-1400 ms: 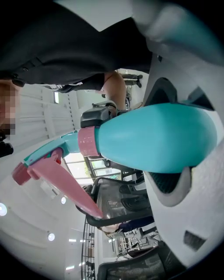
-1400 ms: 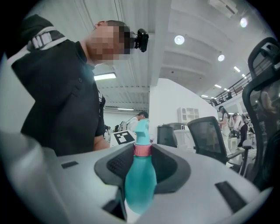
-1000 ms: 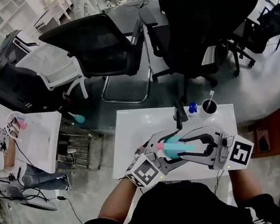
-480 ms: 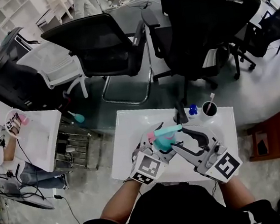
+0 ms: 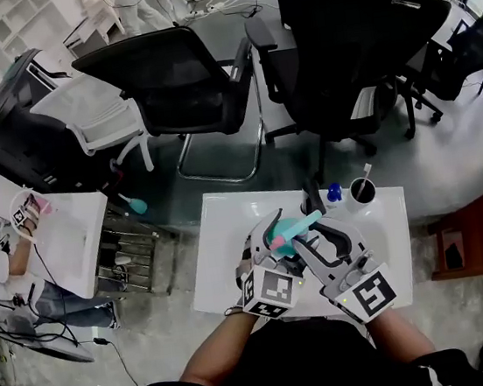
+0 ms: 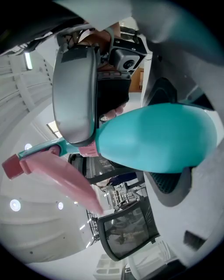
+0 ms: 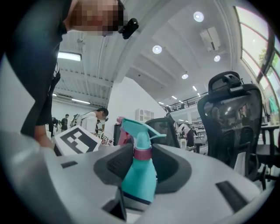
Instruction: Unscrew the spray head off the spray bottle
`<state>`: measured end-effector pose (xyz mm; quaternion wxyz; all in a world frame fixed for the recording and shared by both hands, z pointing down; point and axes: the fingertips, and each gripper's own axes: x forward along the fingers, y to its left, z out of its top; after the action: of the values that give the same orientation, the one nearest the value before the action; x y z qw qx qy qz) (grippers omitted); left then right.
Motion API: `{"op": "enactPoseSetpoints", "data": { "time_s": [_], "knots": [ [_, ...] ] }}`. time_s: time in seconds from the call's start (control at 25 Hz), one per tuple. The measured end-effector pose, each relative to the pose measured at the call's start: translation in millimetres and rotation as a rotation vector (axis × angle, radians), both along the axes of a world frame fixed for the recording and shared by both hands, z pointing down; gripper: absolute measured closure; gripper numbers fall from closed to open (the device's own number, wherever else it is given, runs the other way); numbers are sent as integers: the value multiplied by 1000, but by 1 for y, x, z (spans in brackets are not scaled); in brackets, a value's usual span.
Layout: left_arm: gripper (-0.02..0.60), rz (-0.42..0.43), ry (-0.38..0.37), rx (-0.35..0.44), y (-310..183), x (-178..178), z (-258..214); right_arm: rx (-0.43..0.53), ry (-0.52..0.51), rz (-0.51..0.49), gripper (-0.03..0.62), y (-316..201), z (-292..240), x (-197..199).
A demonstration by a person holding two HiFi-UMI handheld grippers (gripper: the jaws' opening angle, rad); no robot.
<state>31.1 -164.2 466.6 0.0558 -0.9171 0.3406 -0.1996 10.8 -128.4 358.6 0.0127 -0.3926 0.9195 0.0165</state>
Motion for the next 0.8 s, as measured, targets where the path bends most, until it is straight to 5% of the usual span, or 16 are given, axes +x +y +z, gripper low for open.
{"op": "enactPoseSetpoints", "data": {
  "time_s": [0.48, 0.8],
  "knots": [
    [175, 72, -4, -31, 9, 2, 1, -13, 41, -88, 461, 4, 1, -1],
    [175, 224, 3, -46, 27, 11, -11, -5, 1, -226, 461, 18, -8, 5]
  ]
}}
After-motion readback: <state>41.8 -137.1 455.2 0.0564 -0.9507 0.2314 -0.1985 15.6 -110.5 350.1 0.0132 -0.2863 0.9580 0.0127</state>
